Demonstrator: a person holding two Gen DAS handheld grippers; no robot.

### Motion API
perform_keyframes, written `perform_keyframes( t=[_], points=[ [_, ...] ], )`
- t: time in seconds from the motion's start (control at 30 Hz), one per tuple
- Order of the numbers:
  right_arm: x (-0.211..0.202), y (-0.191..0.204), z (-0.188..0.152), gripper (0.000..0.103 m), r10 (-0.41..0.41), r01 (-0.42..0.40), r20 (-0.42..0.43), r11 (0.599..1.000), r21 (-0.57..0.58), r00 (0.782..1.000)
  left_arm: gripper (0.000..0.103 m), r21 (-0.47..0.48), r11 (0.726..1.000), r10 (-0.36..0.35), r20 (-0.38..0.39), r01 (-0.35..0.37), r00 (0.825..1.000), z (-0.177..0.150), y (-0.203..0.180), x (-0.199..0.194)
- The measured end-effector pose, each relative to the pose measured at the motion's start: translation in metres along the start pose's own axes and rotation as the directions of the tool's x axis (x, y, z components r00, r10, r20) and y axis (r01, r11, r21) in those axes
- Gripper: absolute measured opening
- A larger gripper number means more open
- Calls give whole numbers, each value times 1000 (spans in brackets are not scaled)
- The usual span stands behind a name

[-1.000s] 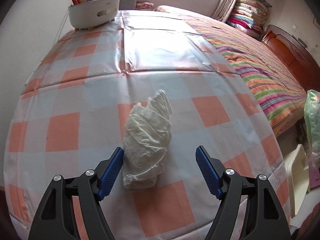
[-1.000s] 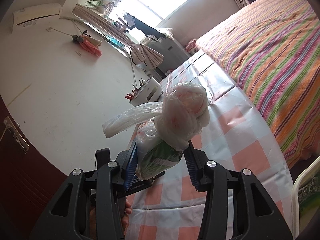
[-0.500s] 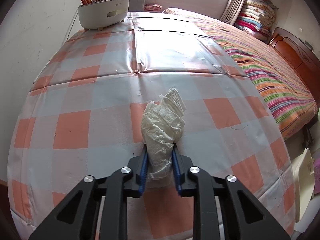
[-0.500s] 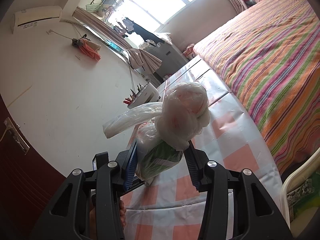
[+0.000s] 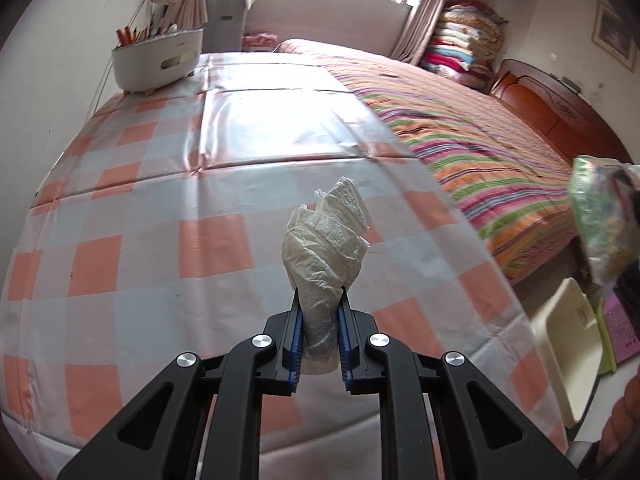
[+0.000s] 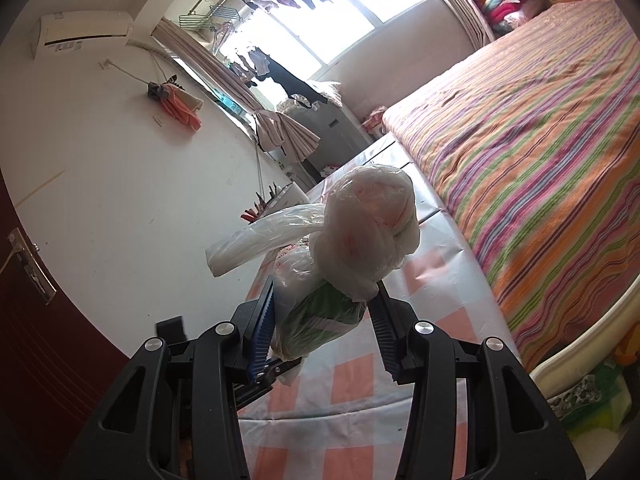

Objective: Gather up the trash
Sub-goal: 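Carry both items to the cream bin and release the bag from the right tool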

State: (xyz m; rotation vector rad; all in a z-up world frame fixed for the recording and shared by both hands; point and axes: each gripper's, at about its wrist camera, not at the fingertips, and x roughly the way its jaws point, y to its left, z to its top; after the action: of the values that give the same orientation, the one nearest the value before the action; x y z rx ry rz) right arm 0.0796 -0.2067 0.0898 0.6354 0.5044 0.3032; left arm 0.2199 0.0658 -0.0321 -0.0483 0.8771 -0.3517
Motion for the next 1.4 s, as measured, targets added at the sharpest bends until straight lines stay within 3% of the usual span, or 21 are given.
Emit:
perform_keyframes(
  t=[0.43,0.63,0.93,1.17,1.4],
  points=[
    [-63,-34,-1,44,-113,118,104,992,-45,988,15,82,991,-115,68,109,991,-17,-63,-44],
    [-98,-45,-1,45,-200,220,180,971,-93,963,15,125,980,-166,65,157,984,-20,-91,-51],
    [-142,-55,-17,46,-270,307,250,944,-119,930,15,186,957,-233,42,222,972,-31,-135,-58],
    [-155,-58,-27,46,-321,364,277,923,-123,906,15,235,937,-271,22,259,962,-40,-159,-61],
    [-166,-60,-34,48,-385,448,317,881,-154,867,15,264,915,-315,-5,305,949,-47,-181,-63]
  ],
)
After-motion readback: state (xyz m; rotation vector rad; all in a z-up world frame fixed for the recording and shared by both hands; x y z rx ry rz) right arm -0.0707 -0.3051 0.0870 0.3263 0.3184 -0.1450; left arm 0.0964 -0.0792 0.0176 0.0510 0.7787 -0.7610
